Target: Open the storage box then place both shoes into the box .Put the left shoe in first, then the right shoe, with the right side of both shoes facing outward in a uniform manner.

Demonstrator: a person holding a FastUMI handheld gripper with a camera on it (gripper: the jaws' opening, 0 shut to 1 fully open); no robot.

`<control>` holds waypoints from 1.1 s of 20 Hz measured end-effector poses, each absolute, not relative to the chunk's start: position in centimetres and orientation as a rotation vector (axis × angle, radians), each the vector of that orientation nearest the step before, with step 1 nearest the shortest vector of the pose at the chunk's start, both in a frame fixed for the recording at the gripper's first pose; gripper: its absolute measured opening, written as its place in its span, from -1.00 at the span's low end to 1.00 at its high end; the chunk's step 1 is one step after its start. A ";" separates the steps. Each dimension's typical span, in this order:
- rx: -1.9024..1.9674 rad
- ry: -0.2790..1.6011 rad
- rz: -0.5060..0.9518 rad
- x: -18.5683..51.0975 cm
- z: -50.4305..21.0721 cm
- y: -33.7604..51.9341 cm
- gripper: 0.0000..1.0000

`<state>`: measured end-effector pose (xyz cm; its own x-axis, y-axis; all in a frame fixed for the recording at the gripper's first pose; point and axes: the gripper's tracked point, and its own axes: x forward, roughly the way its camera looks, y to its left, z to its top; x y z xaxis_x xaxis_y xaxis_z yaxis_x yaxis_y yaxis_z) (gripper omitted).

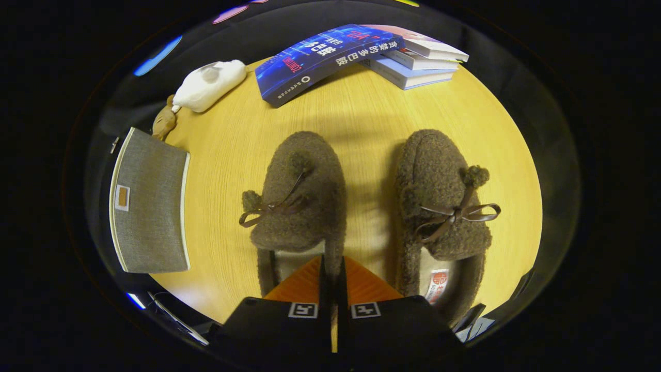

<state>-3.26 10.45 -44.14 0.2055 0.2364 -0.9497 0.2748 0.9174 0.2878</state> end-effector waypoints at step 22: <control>0.772 1.044 0.175 4.9 -23.9 17.8 -0.90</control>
